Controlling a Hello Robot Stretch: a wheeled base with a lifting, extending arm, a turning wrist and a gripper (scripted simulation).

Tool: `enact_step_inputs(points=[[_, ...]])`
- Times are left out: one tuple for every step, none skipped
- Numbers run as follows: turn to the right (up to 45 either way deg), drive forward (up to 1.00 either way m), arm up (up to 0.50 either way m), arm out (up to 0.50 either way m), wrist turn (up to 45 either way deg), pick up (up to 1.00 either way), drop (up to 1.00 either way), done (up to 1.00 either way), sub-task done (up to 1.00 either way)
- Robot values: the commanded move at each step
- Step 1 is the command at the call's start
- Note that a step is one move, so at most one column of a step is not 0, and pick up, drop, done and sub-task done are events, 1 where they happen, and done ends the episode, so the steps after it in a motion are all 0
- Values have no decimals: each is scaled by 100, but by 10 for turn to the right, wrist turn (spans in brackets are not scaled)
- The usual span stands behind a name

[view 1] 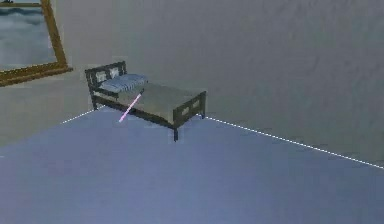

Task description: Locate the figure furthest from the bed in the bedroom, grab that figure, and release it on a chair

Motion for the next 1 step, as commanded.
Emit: enact_step_inputs(points=[[0, 100, 0, 0, 0, 0, 0, 0, 0]])
